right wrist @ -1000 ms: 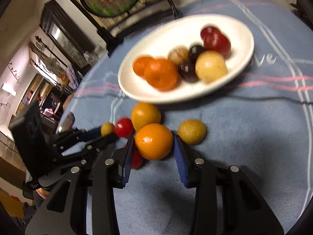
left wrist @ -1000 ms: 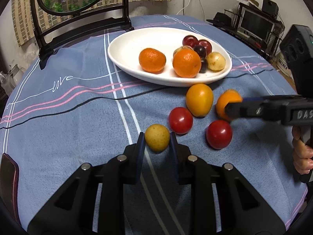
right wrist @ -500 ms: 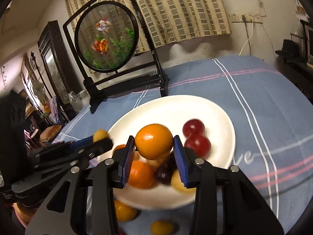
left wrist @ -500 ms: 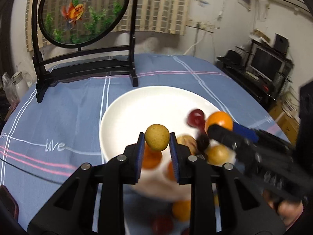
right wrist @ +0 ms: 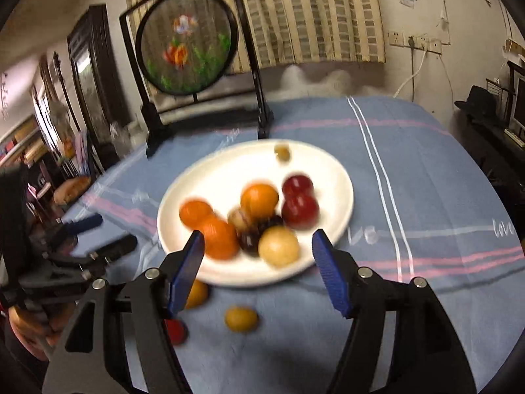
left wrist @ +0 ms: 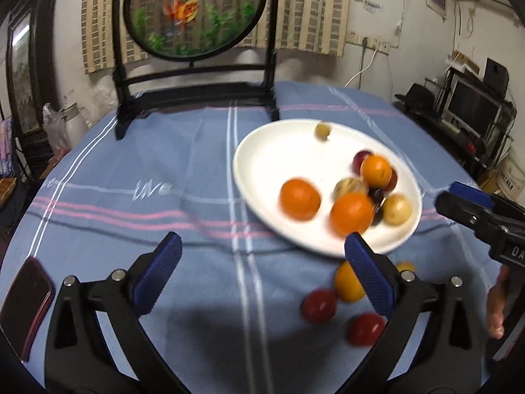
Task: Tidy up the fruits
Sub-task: 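Withdraw both open tools back over the remaining fruits on the cloth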
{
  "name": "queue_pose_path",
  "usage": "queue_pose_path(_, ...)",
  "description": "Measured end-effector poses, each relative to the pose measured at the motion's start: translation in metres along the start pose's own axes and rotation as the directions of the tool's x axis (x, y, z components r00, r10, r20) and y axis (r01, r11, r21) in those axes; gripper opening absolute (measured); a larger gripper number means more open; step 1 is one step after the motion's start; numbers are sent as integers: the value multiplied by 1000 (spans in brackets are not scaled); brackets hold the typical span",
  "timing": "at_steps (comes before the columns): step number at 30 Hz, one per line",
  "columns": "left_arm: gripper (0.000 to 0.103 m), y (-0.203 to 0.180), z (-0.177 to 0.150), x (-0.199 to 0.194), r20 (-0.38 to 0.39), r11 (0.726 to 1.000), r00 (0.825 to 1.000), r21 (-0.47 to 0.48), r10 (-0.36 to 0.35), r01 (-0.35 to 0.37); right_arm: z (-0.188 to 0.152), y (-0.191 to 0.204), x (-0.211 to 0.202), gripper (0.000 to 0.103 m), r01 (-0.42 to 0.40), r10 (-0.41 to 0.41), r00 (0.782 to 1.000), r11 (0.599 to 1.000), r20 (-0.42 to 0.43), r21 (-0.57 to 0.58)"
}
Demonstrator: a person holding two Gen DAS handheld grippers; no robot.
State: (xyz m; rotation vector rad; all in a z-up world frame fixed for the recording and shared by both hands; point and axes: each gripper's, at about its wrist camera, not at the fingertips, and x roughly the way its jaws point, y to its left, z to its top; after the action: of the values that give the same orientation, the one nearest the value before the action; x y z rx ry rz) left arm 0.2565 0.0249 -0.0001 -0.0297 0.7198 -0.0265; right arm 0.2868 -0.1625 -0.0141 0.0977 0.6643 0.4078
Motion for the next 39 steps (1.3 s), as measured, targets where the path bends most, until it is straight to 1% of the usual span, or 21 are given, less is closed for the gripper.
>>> queue_pose_path(2, 101, 8, -5, -4, -1, 1000, 1000, -23, 12, -12, -10, 2, -1, 68, -9, 9, 999, 1000, -37, -2)
queue_pose_path(5, 101, 18, -10, -10, 6, 998, 1000, -63, 17, -16, -24, 10, 5, 68, -52, 49, 992, 998, -116, -28)
queue_pose_path(6, 101, 19, -11, -11, 8, 998, 1000, -65, 21, -21, -27, 14, 8, 68, -47, 40, 990, 998, -138, -48)
queue_pose_path(9, 101, 20, -12, -10, 1, 998, 1000, -63, 31, -30, -34, 22, 21, 68, 6, -28, 982, 993, -185, -120)
queue_pose_path(12, 101, 19, -11, -10, -1, 998, 1000, -62, 30, -30, -39, 21, 30, 68, 0, -26, 976, 993, -218, -119)
queue_pose_path(19, 101, 16, -11, -12, 2, 999, 999, -43, 32, -32, -47, 29, 36, 68, 17, -60, 973, 982, -225, -188)
queue_pose_path(22, 101, 15, -11, -14, 9, 999, 999, -39, 35, -34, -49, 33, 38, 59, 24, -73, 973, 976, -220, -218)
queue_pose_path(23, 101, 14, -11, -15, 10, 999, 999, -39, 34, -34, -50, 34, 39, 55, 28, -79, 972, 974, -222, -226)
queue_pose_path(25, 101, 14, -11, -15, 8, 999, 1000, -40, 30, -29, -50, 36, 43, 50, 27, -82, 970, 972, -230, -235)
queue_pose_path(29, 101, 13, -12, -15, 6, 999, 1000, -35, 29, -29, -51, 39, 46, 49, 24, -83, 971, 967, -225, -253)
queue_pose_path(33, 101, 12, -12, -18, 15, 999, 999, -33, 30, -30, -50, 39, 45, 47, 15, -71, 973, 969, -219, -246)
queue_pose_path(35, 101, 12, -13, -18, 15, 999, 999, -31, 31, -30, -49, 37, 46, 44, 11, -65, 973, 971, -222, -237)
queue_pose_path(39, 101, 11, -13, -19, 14, 999, 999, -30, 30, -29, -49, 35, 48, 40, 7, -60, 971, 974, -231, -226)
